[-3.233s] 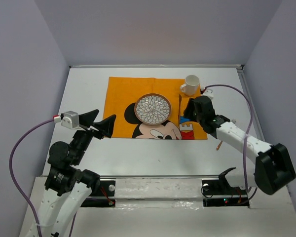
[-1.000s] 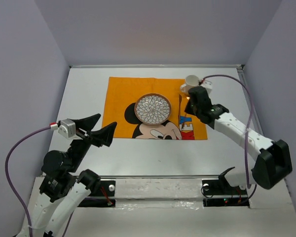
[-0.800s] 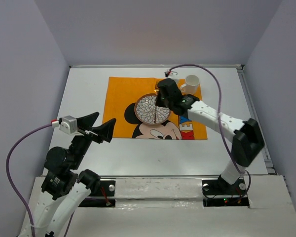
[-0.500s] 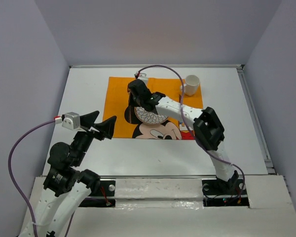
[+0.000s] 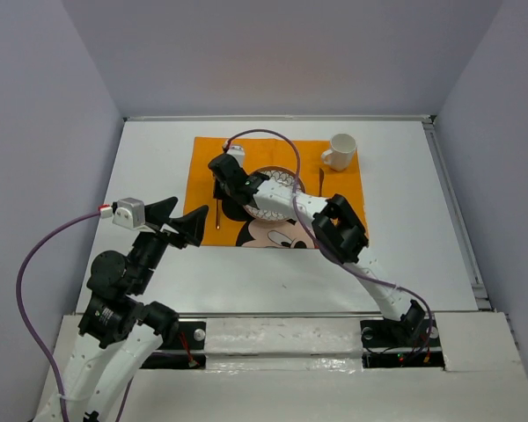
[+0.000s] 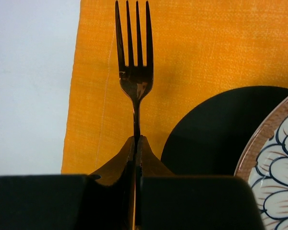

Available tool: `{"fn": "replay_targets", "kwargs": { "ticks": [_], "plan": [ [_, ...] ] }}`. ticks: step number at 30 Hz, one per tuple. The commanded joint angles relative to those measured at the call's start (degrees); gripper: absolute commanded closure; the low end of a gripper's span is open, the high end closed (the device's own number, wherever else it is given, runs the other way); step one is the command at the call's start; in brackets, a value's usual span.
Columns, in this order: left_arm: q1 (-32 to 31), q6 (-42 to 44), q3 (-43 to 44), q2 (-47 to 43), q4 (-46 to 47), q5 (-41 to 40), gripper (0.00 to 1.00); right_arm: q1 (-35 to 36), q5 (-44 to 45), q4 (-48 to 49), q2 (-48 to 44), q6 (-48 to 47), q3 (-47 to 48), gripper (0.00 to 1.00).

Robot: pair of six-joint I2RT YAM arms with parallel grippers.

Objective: Set the dinner table for one person

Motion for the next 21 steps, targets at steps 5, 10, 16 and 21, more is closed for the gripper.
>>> {"fn": "replay_targets", "kwargs": {
  "ticks": [5,10,16,21],
  "plan": [
    [0.13,0.33,0.99,0.47,2.81,0.64,0.01,-0.09,2.63,-0.62,2.65,2.33,4.64,1.00],
    [0.13,0.33,0.99,0.73,2.90,0.82,0.01,-0.09,3.33,-0.89,3.71,4.26,4.64,1.00],
    [-0.05,0.33,0.99,1.17,3.08,0.82,0.01,-0.62,4.56,-1.24,4.23,4.80,4.64,1.00],
    [-0.31,0.15,0.91,1.61,3.25,0.82,0.01,-0.62,5.00,-1.24,4.50,4.80,5.08,0.82]
  ]
}}
